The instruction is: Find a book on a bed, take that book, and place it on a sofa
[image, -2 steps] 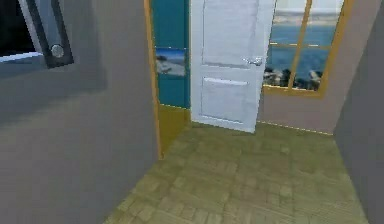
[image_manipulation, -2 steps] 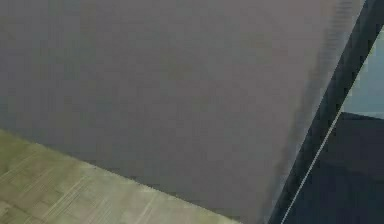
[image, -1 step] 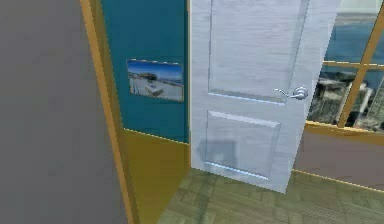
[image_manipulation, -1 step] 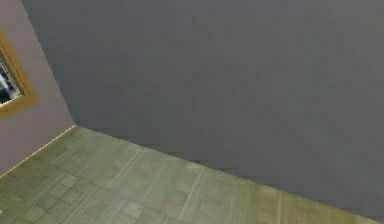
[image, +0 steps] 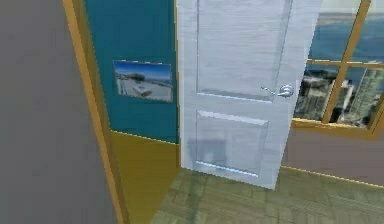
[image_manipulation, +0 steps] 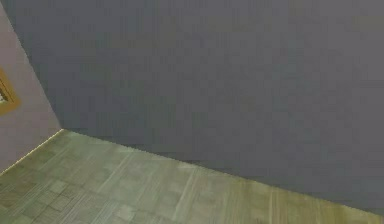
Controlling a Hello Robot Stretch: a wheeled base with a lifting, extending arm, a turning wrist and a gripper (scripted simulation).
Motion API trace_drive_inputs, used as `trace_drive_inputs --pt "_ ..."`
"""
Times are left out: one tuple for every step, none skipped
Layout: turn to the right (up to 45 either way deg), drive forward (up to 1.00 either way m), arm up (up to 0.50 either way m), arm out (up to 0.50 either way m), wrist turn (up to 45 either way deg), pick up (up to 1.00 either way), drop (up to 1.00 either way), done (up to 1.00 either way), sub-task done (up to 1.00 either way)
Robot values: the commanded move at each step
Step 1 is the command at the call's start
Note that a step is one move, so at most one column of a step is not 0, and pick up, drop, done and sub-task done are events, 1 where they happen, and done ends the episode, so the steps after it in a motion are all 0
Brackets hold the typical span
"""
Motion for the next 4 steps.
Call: trace_drive_inputs --pt "0.0 0.85 0.0 0.0 0.0 0.0 0.0 0.0 0.0" --pt "0.0 0.25 0.0 0.0 0.0 0.0 0.0 0.0 0.0" --pt "-45.0 0.0 0.0 0.0 0.0 0.0 0.0 0.0 0.0" --pt "-21.0 0.0 0.0 0.0 0.0 0.0 0.0 0.0 0.0"
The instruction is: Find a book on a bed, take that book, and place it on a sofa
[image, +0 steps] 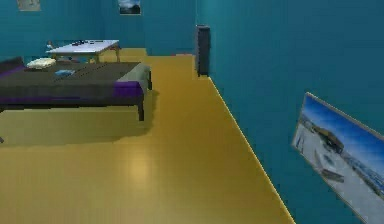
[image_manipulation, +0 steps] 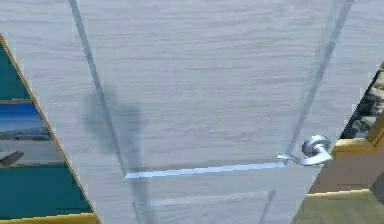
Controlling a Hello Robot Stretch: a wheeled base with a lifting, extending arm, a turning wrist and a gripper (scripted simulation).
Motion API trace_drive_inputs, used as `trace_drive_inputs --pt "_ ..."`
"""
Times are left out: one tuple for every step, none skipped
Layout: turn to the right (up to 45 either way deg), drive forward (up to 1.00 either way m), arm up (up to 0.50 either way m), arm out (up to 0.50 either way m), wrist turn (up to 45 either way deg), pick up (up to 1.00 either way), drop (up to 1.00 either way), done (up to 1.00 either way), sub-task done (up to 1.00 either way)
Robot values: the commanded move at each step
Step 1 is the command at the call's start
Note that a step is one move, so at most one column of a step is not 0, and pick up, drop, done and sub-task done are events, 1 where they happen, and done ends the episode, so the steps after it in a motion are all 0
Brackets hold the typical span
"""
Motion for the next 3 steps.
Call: trace_drive_inputs --pt "0.0 0.6 0.0 0.0 0.0 0.0 0.0 0.0 0.0" --pt "-18.0 0.0 0.0 0.0 0.0 0.0 0.0 0.0 0.0" --pt "0.0 1.0 0.0 0.0 0.0 0.0 0.0 0.0 0.0"
